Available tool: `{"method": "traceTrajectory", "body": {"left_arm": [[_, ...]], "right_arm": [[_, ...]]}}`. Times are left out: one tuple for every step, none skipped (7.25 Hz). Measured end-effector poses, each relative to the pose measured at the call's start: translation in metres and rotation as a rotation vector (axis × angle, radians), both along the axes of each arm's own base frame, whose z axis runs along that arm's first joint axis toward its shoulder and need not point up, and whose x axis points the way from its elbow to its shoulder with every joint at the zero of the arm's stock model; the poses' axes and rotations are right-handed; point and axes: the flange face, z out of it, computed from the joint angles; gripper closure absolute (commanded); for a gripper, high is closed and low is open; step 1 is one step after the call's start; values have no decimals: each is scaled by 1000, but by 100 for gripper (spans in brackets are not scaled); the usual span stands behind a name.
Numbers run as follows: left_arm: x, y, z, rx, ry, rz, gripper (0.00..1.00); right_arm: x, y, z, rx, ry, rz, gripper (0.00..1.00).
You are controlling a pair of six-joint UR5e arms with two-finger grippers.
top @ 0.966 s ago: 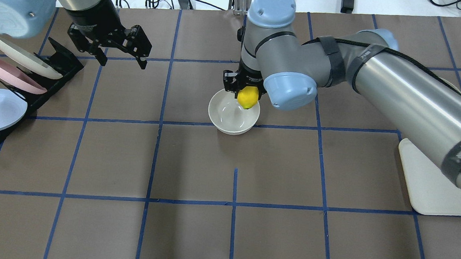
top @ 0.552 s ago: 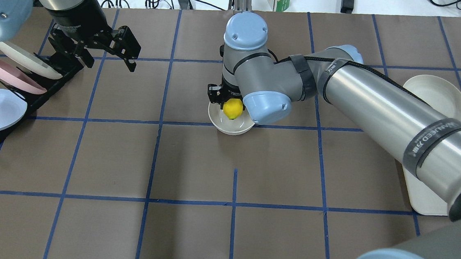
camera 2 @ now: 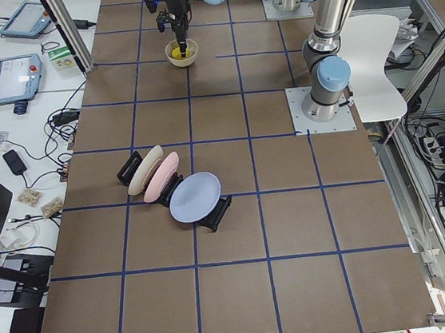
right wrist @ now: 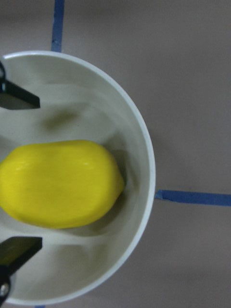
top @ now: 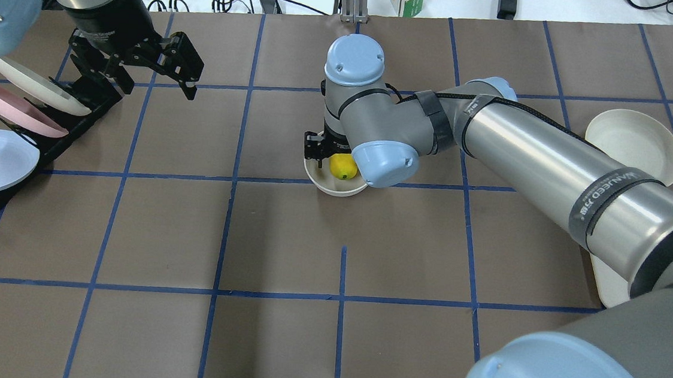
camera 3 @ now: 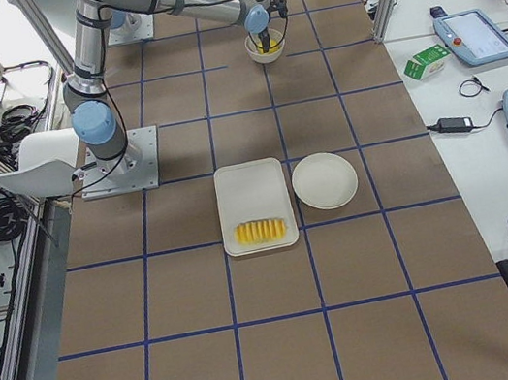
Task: Place bowl and put lemon in it
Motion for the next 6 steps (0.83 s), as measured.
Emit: {"method": "traceTrajectory", "body": {"left_arm": [[0,-1,1,-1,-1,0,0],[1,0,3,0,-1,2,0],[4,3,4,7,-7,4,0],[7,9,5,21,-17,2,0],[8,13,5,28,-21,2,0],[8,15,5,29,-22,6,0]], "right_arm": [[-7,-4,15,-24,0,-4,0],[-20,-6,40,-57,6,-13,0],[-41,-5,75,-78,16,-35,0],[-72,2,115,-61,32,-72,0],[-109,16,155,-24,48,-105,0],[-147,35,192,10,61,-119,0]]}}
